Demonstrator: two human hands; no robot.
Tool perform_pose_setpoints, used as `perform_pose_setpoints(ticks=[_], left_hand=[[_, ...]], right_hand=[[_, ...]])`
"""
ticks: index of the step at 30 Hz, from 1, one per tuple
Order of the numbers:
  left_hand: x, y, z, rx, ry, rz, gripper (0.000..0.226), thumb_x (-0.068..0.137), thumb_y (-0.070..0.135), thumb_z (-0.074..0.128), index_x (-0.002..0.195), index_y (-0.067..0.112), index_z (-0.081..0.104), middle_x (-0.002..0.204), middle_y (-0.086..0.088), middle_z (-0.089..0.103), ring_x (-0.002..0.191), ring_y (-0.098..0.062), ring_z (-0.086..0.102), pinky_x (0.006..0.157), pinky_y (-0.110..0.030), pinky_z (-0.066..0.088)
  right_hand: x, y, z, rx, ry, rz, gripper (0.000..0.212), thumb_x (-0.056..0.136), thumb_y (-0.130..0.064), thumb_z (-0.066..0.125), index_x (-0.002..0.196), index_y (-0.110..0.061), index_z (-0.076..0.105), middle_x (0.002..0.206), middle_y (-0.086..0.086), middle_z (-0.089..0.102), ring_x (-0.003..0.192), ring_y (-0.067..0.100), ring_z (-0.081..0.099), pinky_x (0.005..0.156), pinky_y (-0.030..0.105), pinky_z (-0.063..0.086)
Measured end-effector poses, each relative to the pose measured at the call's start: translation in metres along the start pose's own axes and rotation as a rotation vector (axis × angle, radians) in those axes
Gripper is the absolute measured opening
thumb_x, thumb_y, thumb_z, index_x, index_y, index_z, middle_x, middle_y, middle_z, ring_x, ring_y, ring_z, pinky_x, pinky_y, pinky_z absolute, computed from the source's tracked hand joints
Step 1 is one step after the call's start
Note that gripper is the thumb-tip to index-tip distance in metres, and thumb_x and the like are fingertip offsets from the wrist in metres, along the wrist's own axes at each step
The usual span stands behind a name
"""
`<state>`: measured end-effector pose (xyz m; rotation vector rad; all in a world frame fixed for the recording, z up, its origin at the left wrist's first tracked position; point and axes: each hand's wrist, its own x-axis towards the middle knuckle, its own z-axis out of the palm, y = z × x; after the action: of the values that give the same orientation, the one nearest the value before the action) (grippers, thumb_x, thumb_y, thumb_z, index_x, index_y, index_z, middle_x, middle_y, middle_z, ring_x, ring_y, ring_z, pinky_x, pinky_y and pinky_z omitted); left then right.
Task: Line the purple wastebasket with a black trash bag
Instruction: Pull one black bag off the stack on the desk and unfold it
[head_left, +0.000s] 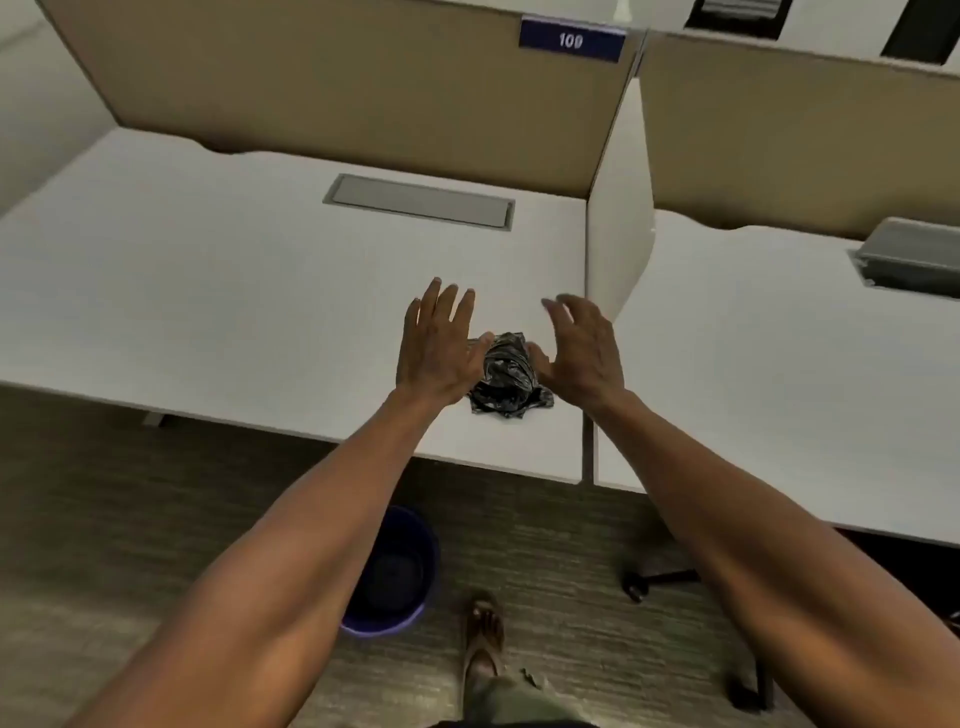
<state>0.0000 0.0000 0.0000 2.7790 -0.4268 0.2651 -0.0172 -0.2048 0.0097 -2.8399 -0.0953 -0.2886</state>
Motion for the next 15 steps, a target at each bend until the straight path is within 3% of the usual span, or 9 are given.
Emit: perform_pose_setpoints(ticks=[6,10,15], left_hand=[[0.001,-0.004,0.039,-0.06,-0.091,-0.12,0.066,0.104,0.047,0.046,0.159,0.011,0.039,0.165,-0.015,0.039,0.159,-0.032,0.019,0.127,-0.05,0.02],[0.0,-0.009,0.058,-0.068,-0.114,-0.152,0.065,0.105,0.048,0.046,0.158,0.012,0.039,0.165,-0.014,0.039,0.159,-0.031,0.019,0.127,-0.049,0.02],[0.002,-0.014,0.073,-0.085,-0.111,-0.175,0.064,0.105,0.046,0.047,0.157,0.01,0.042,0.163,-0.015,0.041,0.159,-0.031,0.022,0.127,-0.049,0.022]], right_hand=[[0.016,0.023,0.051,-0.082,-0.393,-0.006,0.069,0.086,-0.045,0.072,0.145,-0.017,0.052,0.147,0.014,0.054,0.136,0.035,0.048,0.109,0.046,0.042],[0.024,0.029,0.081,-0.135,-0.481,-0.025,0.064,0.083,-0.048,0.075,0.136,-0.017,0.056,0.142,0.013,0.056,0.132,0.035,0.05,0.104,0.046,0.044],[0.03,0.037,0.108,-0.132,-0.472,-0.011,0.062,0.084,-0.042,0.077,0.137,-0.019,0.058,0.141,0.013,0.057,0.13,0.035,0.051,0.105,0.046,0.043]])
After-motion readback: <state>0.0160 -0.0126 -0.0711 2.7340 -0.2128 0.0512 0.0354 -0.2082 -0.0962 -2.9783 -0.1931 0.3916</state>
